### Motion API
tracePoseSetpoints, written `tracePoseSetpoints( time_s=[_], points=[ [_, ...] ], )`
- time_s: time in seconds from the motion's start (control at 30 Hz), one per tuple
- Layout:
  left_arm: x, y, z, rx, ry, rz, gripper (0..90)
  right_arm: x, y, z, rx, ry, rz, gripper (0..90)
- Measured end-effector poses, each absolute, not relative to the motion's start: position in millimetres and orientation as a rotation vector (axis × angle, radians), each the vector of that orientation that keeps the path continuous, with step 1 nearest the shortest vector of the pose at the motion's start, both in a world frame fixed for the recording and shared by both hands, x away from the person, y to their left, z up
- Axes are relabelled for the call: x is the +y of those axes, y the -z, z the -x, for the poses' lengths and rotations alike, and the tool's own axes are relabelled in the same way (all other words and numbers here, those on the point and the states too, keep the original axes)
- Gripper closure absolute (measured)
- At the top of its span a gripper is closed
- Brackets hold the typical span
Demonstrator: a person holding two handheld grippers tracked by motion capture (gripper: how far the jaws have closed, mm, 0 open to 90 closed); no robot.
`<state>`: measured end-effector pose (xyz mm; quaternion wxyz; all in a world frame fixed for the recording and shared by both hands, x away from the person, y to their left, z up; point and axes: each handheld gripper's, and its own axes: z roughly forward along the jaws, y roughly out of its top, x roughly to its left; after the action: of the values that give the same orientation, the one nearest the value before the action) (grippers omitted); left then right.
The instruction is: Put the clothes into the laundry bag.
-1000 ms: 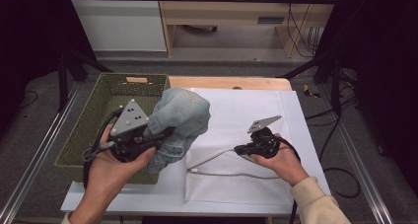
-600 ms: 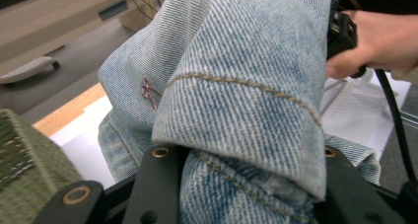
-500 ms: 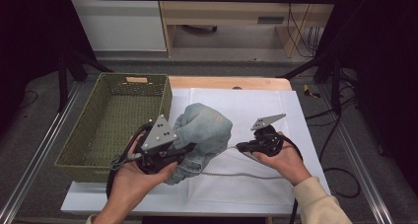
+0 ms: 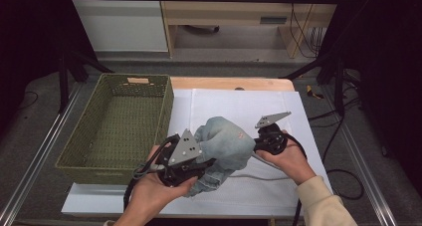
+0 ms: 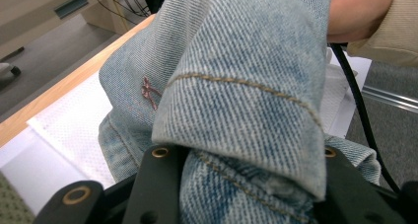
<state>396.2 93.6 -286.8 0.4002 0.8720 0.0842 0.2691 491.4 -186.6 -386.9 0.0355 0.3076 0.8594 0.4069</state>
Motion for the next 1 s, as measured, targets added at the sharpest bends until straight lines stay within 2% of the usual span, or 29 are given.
tracePoseSetpoints(
  time_s=[0.63, 1.0],
  points=[
    [84.2, 305.2, -394.4, 0.197, -0.608, -2.174, 63.5, -191.1, 389.3, -494.1, 2.624, -1.267, -0.964, 89.1],
    [65.7, 319.3, -395.7, 0.174, -0.564, -2.178, 63.4, -195.1, 389.6, -494.7, 2.607, -1.281, -0.985, 89.1]
  ],
)
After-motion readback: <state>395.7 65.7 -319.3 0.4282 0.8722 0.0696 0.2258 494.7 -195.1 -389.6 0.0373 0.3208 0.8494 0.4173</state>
